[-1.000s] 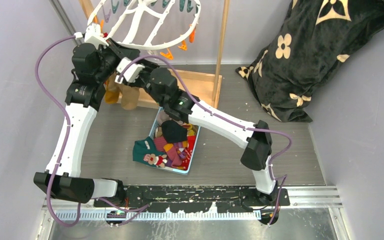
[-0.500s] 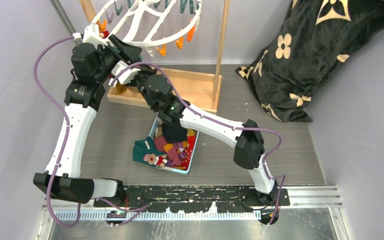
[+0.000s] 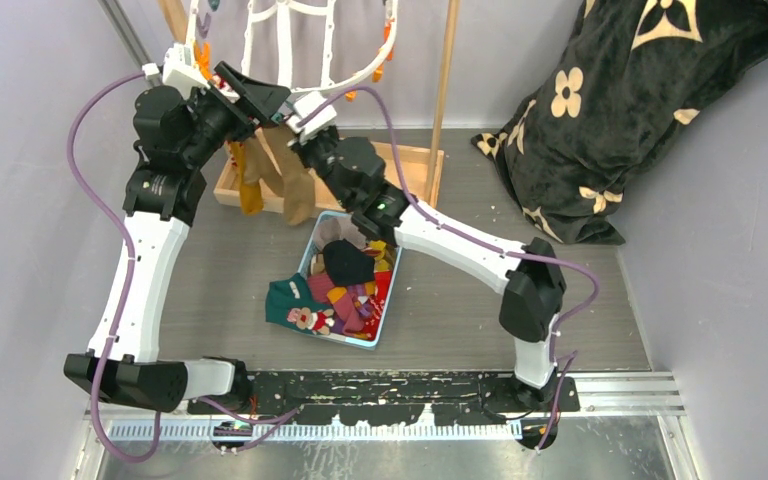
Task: Clip the socks to the hanger
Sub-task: Open the clamp at the hanger.
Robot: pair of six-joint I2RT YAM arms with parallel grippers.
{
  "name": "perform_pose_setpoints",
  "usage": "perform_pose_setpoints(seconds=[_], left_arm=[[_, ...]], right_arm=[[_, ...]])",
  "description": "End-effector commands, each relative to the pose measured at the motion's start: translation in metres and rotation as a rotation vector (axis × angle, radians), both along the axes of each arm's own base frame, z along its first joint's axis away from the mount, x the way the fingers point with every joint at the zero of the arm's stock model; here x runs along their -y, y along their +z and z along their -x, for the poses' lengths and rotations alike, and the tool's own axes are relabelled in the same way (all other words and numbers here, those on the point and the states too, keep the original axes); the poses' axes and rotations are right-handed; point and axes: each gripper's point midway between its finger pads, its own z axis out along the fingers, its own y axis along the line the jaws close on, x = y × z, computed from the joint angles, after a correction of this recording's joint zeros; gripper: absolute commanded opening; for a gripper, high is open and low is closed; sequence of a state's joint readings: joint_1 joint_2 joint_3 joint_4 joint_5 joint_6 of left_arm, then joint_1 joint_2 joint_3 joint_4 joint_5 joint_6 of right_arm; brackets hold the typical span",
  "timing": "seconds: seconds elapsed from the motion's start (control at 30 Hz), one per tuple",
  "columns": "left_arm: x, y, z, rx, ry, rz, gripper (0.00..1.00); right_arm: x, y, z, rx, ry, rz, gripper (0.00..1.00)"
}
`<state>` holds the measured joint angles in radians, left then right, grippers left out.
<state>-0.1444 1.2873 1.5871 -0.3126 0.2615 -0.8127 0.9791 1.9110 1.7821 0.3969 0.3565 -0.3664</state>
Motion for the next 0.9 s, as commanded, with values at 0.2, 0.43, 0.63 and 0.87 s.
perform_pose_setpoints(seconds=[0.2,0.43,0.63,0.87], left_arm=[[0.009,0.033,0.018,0.102,-0.077,0.045,0.69],[0.011,0.030,0.018,0.101,-0.086,0.038,0.61],[0.011,0.029,0.017,0.111,-0.088,0.023,0.54],[0.011,0.028,0.016,0.111,-0.091,0.018,0.47]], right_arm=[[0.061,0.081,0.016,-0.101,0.185,-0.491,0.01],[0.069,0.053,0.008,-0.152,0.189,-0.438,0.47],[0.071,0.028,-0.005,-0.157,0.205,-0.313,0.59],[0.065,0.017,-0.021,-0.064,0.168,-0.173,0.54]])
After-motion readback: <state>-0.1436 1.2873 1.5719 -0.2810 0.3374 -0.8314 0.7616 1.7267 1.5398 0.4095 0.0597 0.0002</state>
